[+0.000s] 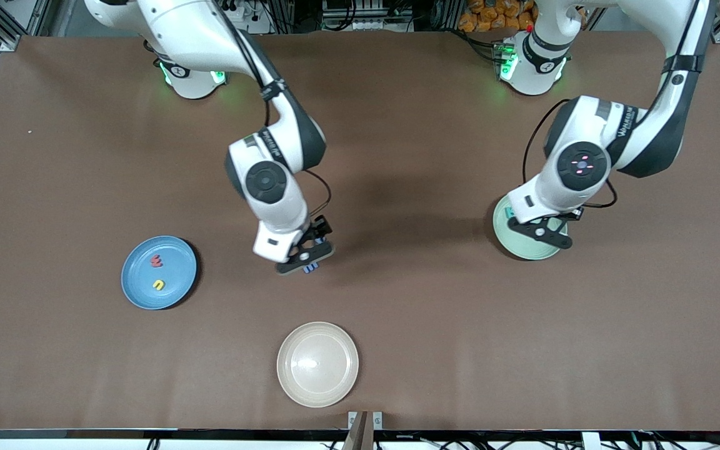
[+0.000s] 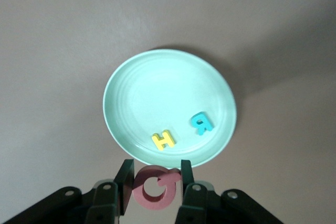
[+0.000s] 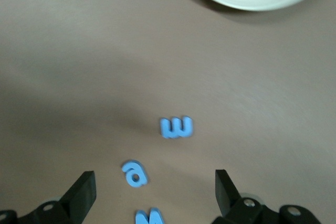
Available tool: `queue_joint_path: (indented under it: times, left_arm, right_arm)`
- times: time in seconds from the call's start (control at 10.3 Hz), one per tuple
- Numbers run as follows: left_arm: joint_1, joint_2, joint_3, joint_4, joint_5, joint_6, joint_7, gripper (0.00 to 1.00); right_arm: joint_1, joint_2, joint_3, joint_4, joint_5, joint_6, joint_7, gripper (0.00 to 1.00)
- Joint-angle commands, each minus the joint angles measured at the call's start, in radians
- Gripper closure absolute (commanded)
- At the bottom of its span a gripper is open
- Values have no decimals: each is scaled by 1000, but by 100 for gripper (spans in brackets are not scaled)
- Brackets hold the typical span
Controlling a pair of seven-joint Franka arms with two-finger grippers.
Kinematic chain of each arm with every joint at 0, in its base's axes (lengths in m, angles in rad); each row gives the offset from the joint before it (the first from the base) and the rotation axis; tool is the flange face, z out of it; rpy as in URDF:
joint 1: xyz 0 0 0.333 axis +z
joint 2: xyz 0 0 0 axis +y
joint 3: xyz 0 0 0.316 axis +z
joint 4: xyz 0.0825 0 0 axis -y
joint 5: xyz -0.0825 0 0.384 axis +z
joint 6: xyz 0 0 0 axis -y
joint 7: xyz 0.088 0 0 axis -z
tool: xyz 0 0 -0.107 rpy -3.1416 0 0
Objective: Sort upper and lower case letters into plates
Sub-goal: 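Drop the Q on the green plate while the right gripper grasps the a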
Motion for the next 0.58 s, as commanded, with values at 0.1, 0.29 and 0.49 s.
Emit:
queue_joint_path:
  times: [0.1,0.29,0.49]
  left_arm:
    - [142,-53,-13,-227,-79,245,132,73]
    - [135,-45,-14,-249,-169,283,130,73]
    - [133,-36,-14,-249,-186,292,122,73]
  right_arm:
    - [4,11,25,-81,12,57,-199,0]
    - [1,11,57,-166,13,151,-251,0]
    - [5,20,62,-190,13,179,-254,0]
